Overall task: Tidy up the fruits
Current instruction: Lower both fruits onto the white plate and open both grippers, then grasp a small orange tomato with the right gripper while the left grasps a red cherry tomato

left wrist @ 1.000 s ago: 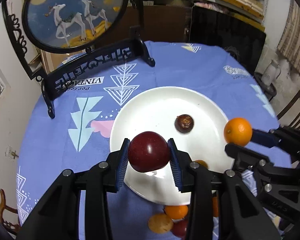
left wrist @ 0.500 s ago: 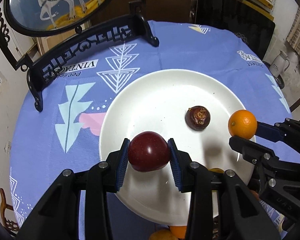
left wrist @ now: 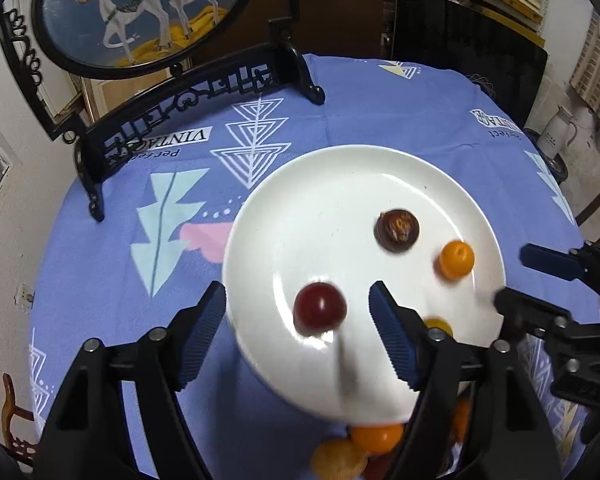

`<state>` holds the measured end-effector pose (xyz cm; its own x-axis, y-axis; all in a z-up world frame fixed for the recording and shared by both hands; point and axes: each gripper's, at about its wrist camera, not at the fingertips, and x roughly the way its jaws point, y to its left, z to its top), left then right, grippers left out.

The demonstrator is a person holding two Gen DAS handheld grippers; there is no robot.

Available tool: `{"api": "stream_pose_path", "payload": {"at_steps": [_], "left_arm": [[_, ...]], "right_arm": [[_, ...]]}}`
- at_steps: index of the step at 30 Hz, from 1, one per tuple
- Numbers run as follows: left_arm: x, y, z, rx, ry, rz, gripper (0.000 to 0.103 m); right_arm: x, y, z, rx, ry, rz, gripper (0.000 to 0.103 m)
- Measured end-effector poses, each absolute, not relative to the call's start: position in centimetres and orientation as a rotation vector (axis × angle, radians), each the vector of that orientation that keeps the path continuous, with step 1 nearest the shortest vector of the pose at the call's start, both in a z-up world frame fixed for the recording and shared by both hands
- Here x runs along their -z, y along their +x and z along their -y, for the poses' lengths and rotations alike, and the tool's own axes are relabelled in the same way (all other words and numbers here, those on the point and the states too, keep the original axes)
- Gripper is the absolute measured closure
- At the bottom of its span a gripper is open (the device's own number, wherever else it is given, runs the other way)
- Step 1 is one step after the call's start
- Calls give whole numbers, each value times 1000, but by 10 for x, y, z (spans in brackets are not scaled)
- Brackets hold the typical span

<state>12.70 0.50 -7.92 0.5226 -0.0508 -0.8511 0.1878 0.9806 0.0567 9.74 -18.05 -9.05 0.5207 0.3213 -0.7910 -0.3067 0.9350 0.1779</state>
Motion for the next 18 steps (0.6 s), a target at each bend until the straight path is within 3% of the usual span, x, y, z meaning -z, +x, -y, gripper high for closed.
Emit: {"api": "stream_pose_path", "payload": {"at_steps": [9,18], "left_arm": [[91,32,-14,278,179,-1057,29],[141,-27,23,395,235,-1159,29]], "right_arm": [[121,-9,192,-429,-84,-1029,45],[148,-33,208,-362,-41,-1104,44]]}}
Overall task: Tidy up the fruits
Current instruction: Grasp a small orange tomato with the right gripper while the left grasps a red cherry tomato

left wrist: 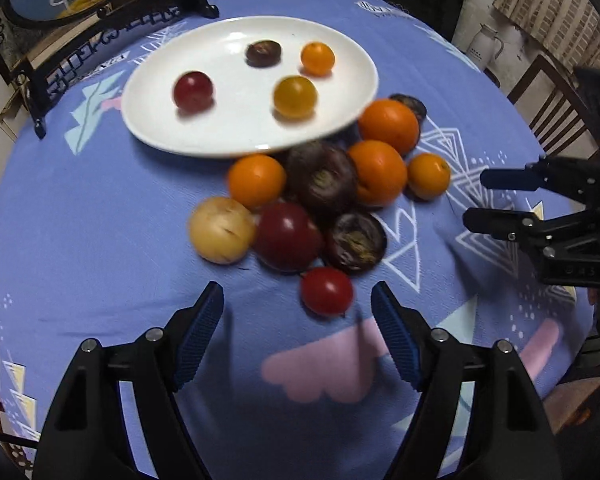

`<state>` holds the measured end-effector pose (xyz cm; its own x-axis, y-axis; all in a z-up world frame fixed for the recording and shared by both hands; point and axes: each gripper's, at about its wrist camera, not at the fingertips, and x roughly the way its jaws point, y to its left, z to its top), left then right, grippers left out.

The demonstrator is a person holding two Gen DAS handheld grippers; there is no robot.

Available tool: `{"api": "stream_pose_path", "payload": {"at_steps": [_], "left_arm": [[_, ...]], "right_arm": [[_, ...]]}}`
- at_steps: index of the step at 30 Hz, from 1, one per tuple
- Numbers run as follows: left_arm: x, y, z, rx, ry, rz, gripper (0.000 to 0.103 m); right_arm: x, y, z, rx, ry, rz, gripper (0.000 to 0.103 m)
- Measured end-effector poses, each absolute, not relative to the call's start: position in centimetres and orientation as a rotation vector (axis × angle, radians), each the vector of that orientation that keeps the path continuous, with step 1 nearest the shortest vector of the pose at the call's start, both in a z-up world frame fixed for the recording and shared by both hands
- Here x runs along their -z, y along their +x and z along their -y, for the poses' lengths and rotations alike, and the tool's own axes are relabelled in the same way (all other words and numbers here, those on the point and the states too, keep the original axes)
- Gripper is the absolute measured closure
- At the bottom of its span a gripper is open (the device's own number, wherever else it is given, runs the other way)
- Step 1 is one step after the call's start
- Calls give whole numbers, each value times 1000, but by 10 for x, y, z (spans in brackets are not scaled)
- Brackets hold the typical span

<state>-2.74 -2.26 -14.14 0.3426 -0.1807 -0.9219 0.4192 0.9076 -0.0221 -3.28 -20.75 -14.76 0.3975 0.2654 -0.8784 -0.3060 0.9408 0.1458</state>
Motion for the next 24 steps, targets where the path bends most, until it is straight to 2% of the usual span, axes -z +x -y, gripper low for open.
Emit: {"api": "stream_pose_path", "payload": {"at_steps": [3,5,6,9,16,17,18,24], "left_arm": [[150,-21,28,377,212,-1167,29],[154,-18,31,372,212,-1173,41],[157,-16,33,388,212,-1191,53],[150,-22,33,409,212,-1182,73],[132,-24,5,371,157,-1167,73],[129,-24,1,360,146,-1165,73],[126,-24,-3,351,135,-1163,73],[109,-17,-19,327,77,-1139,73]], "right_arm": [[146,-37,205,-376,-50,-1090,41],[146,-37,205,-376,-46,-1085,40],[146,-37,206,-374,-45,-1083,40],[149,-34,204,-364,-41,-1074,40],[162,-8,193,-357,-76,-1068,42],[165,-4,191,-356,-87,-1075,61],[166,-3,190,-362,-91,-1084,69],[156,-8,194,-389,-92,-1097,68]]}}
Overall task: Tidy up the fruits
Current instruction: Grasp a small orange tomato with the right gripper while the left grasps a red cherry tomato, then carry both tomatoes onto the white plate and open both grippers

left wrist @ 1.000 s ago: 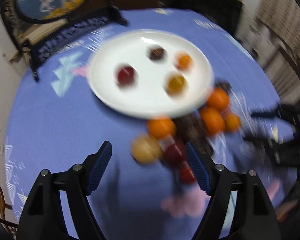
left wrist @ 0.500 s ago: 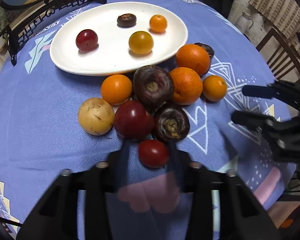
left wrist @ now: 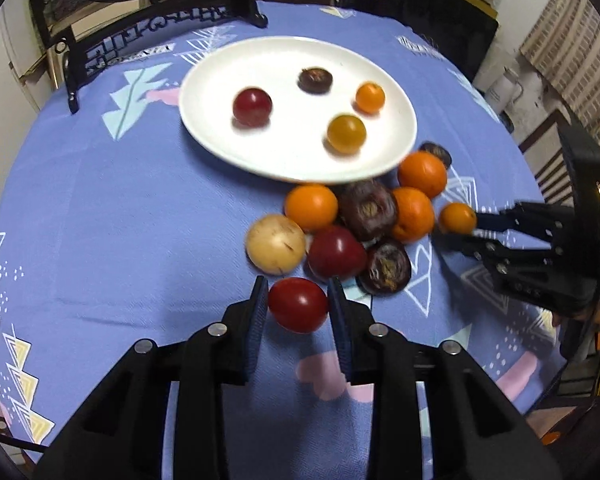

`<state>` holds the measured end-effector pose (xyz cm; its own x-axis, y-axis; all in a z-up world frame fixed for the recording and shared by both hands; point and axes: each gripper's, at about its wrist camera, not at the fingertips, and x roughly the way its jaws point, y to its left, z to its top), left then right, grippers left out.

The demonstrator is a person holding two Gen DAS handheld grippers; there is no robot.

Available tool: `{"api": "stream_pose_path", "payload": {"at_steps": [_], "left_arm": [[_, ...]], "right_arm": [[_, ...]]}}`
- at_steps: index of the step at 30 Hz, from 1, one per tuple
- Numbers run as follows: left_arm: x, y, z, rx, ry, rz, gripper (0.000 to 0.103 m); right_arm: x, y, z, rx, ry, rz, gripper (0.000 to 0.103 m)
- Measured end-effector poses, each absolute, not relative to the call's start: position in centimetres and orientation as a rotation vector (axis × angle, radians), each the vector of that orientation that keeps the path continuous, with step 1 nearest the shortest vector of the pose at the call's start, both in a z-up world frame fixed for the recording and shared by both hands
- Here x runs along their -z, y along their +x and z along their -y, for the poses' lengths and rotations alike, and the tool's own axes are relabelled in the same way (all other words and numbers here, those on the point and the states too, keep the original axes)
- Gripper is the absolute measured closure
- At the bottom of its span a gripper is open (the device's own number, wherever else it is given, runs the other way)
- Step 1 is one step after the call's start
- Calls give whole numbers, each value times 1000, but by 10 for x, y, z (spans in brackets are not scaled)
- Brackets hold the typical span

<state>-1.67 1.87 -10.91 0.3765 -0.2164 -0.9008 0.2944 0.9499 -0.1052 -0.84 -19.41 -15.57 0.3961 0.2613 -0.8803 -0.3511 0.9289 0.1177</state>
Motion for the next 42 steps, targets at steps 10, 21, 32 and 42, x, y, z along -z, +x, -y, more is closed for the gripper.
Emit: {"api": "stream_pose_path", "payload": {"at_steps": [10,21,32,42], "left_arm": [[59,40,-6,332,82,-1017,73],[51,138,10,228,76,-991,73],[84,161,20,208,117,-1043,73],[91,171,18,175,123,-1050,73]], "right_arm": [[77,23,204,-392,-10,-924,68],[54,105,178,-409,45,-861,68],[79,132,174,-409,60,-916,68],[88,145,168,-413,53,-935,68]]}}
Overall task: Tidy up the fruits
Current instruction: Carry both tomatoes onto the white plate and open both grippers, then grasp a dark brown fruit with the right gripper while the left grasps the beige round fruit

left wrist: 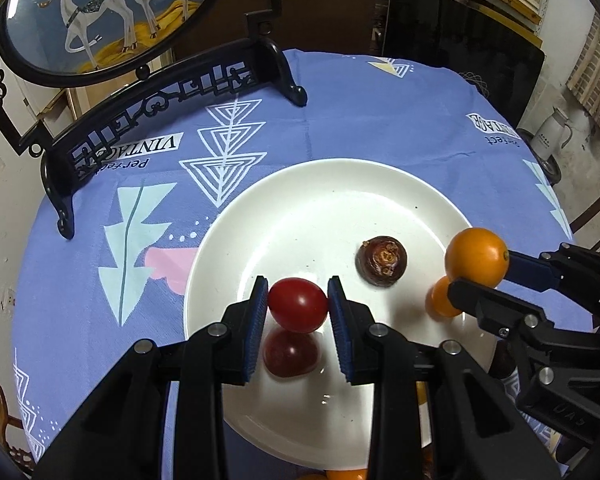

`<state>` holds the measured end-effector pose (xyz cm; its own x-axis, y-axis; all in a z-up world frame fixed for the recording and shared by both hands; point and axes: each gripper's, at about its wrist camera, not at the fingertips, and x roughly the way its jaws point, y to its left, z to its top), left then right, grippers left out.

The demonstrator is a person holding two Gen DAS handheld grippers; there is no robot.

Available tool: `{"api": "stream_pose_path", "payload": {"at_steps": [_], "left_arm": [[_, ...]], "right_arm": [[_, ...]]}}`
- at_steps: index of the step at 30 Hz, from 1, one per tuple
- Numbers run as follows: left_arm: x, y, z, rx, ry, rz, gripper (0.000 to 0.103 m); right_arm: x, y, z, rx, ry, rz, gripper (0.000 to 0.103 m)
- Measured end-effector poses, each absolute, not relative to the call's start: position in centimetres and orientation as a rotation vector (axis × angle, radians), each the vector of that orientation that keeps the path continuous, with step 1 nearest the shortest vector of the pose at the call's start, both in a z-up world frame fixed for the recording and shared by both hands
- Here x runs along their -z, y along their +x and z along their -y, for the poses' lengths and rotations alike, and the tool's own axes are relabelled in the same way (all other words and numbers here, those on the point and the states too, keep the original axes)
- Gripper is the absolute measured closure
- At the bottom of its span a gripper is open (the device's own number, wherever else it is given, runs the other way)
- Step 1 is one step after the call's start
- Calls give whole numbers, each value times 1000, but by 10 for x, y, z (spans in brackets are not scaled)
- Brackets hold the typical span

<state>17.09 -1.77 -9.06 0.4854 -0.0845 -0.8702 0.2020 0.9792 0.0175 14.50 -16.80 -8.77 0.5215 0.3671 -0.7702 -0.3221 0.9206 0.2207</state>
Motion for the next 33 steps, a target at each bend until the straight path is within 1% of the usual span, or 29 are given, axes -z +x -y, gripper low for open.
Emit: {"api": "stream_pose_path", "payload": {"at_steps": [13,16,18,19,20,23,27,33], "left_arm": [[98,176,16,156,129,-1071,73],[100,177,17,149,132,-1080,73],[103,178,17,145,133,-1093,65],[104,179,16,143,132,-1097,53],[103,178,15,131,135,-1086,46],[99,176,12,127,129,-1075,44],[91,171,6,124,118,-1062,44],[80,147,-5,138,126,-1038,39]], "right_arm": [[91,150,164,-413,51,-947,68],[94,151,163,-415,52,-957,66],[95,152,162,-407,52,-960,65],[95,152,163,-402,52,-955,62],[94,152,163,-397,53,-949,60],[92,149,166,-386,52,-941,56],[89,140,175,-379,65,-944,55],[85,108,186,-395,87,-948,52]]}}
